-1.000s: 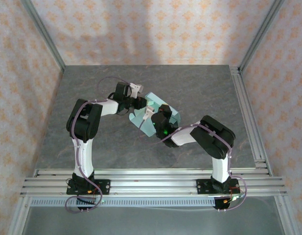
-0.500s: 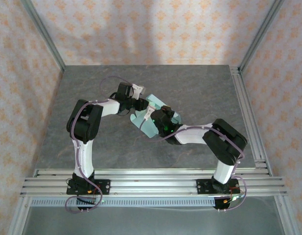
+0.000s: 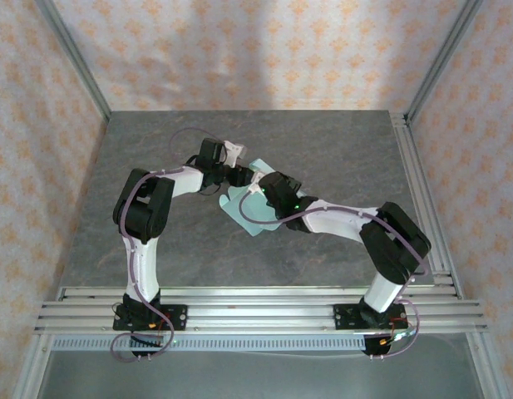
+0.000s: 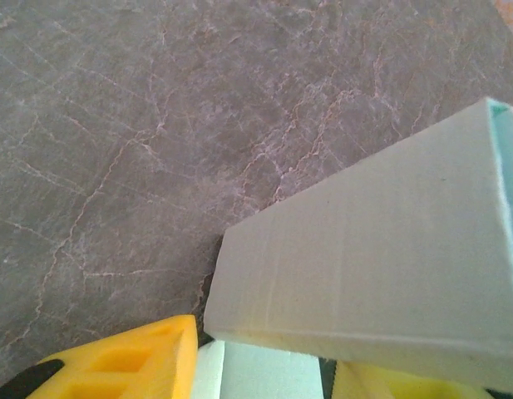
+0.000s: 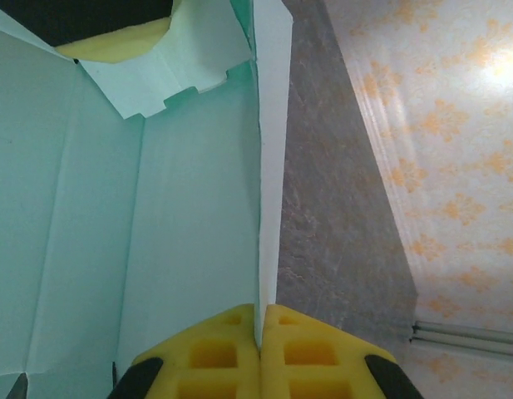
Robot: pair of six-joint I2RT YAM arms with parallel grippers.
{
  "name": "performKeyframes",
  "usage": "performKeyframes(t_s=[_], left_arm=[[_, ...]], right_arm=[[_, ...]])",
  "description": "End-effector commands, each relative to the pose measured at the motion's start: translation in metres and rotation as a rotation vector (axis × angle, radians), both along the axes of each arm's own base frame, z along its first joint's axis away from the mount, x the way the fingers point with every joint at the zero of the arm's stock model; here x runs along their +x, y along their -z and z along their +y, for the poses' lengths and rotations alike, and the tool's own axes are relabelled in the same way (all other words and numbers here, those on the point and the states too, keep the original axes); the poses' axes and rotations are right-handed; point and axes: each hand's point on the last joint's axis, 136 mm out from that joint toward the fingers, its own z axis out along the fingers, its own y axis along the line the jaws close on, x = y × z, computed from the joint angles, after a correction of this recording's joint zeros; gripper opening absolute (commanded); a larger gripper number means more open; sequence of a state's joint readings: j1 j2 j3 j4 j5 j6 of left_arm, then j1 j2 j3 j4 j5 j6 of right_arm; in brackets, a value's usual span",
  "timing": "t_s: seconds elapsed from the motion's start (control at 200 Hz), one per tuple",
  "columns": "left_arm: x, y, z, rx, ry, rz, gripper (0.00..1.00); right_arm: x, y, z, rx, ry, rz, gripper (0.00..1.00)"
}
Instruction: Fold the paper box
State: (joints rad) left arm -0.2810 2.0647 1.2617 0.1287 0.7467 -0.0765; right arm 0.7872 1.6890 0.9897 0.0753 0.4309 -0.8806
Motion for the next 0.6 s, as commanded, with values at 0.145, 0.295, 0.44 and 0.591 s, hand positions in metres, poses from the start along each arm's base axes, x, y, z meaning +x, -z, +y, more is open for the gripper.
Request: performKeyframes(t_s=[0.145,0.295,0.44,0.591], left_arm=[[0.018,-0.034,-0.011,-0.022,0.01,-0.115,0.43],[0.014,-0.034,-0.021,-0.022,0.04,-0.109,0.36],[0.01,-0.034,-0.029,-0.019,0.055,-0.104,0.26],[0.008,-0.031,-0.03,-0.015,0.052,-0.095,0.17]], right_arm=[[-0.032,0.022,0.015,0.079,-0.086,0.258,0.0],[-0.032,0.022,0.015,0.076,-0.085,0.265,0.0],[-0.031,0.024,0.015,0.065,-0.08,0.257,0.0],[-0.03,0.023,0.016,0.056,-0.077,0.243,0.0]])
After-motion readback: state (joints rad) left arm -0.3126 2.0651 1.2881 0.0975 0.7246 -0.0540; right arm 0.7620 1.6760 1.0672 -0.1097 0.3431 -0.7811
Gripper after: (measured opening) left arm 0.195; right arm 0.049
